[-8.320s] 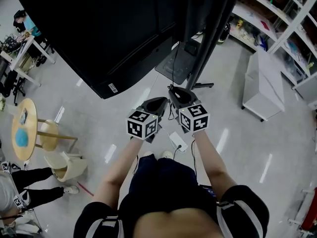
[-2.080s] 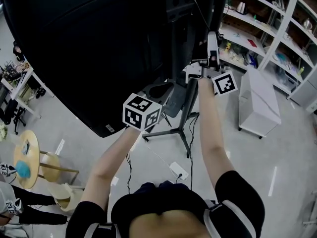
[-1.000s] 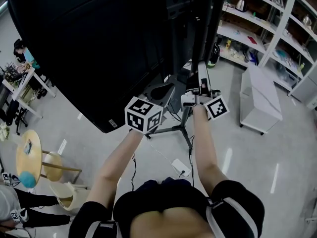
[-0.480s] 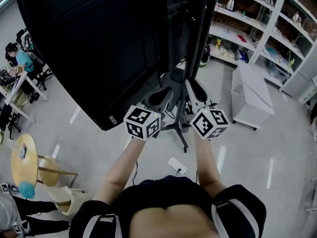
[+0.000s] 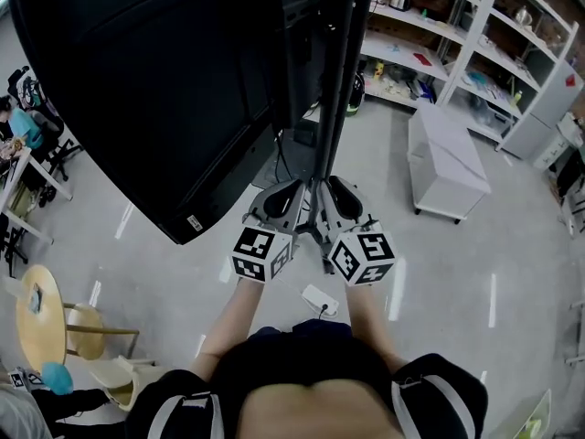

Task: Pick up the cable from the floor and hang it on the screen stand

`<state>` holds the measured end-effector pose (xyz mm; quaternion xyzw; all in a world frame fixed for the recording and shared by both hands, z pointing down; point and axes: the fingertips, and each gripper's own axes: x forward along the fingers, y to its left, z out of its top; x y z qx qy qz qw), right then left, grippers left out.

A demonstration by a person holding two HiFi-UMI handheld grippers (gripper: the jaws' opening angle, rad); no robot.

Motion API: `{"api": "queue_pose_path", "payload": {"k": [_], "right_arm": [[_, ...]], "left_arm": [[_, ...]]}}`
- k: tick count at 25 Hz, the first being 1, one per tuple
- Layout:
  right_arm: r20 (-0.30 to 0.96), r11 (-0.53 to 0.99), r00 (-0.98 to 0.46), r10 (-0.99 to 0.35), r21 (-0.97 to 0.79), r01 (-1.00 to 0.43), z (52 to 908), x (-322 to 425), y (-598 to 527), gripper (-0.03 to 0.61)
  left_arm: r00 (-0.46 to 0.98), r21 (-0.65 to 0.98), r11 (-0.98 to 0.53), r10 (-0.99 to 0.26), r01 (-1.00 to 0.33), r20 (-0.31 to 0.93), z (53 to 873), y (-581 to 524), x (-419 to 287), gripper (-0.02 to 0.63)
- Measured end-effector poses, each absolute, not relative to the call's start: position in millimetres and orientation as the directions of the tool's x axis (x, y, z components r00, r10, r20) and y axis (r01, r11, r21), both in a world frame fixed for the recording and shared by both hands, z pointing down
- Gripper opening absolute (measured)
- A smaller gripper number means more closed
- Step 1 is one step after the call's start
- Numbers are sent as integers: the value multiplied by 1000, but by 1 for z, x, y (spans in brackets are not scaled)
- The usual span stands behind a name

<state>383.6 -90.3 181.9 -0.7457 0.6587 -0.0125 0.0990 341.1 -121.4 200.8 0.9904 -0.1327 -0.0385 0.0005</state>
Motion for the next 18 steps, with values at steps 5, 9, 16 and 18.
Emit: {"api": "queue_pose_path", "payload": {"k": [5,9,16,18], "right_arm": [[-80,-130,143,-986,-147,-981,195,374,-77,54],[-60,-129,138,-989,-133,-983,202,370,-70,46],[-51,-108,115,-992,-123,-986,202,368,-69,43],[-46,-102,108,-993,-122,-987,204,367,-69,42]], "left_arm": [[964,64,-964,-262,-258,-52,219,-112,334,6],[965,80,-964,-259,-255,-40,229,-105,330,6],[963,87,-960,-268,-265,-24,237,-99,327,6],[961,95,-957,-275,-273,-19,239,-100,326,6]]}}
